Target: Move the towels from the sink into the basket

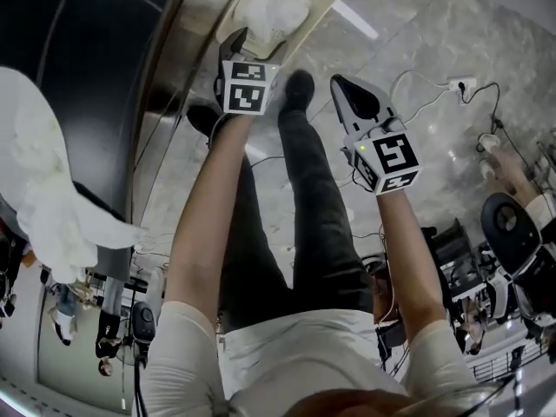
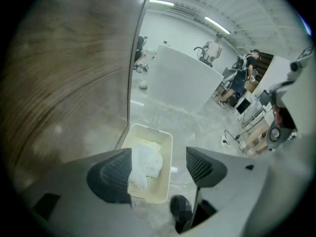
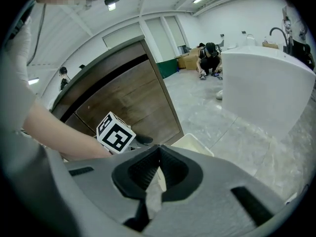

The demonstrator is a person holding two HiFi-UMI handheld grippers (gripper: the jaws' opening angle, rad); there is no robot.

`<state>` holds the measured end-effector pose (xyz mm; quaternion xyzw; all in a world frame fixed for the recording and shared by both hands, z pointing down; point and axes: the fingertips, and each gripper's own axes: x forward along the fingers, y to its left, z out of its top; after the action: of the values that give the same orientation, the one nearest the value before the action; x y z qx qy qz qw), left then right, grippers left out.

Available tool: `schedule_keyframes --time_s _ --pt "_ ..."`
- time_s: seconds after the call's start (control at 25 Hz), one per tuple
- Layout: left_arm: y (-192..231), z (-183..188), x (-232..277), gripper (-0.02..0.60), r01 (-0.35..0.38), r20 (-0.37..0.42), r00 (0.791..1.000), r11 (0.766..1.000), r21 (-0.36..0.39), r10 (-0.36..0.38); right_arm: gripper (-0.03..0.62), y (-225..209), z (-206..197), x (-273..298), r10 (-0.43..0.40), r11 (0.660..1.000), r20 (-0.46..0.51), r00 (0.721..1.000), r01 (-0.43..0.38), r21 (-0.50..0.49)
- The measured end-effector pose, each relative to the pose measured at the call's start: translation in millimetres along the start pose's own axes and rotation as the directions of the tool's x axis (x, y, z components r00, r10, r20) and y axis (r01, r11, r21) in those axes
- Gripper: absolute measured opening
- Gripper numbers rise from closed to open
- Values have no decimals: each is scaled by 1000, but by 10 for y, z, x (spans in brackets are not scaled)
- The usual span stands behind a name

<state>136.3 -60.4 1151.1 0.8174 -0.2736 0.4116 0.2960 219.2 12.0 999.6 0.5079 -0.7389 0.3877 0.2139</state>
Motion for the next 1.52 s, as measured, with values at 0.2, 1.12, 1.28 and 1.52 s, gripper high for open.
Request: schedule_keyframes --time_s 0.2,1.12,1.28,1.52 --pt "-259 361 -601 333 30 43 999 999 -13 -30 0 172 459 -339 2 999 38 999 0 -37" --pt "-938 2141 -5082 52 45 302 953 990 -131 -3 0 2357 2900 -2828 58 970 184 981 -12 -242" --pt "-1025 2162 -5998 35 14 383 924 996 -92 23 0 2974 3232 -3322 115 964 252 961 -46 -263" --pt "-788 2368 -7257 21 -60 545 835 997 -58 82 0 3750 3660 -3590 201 913 290 936 -72 -401"
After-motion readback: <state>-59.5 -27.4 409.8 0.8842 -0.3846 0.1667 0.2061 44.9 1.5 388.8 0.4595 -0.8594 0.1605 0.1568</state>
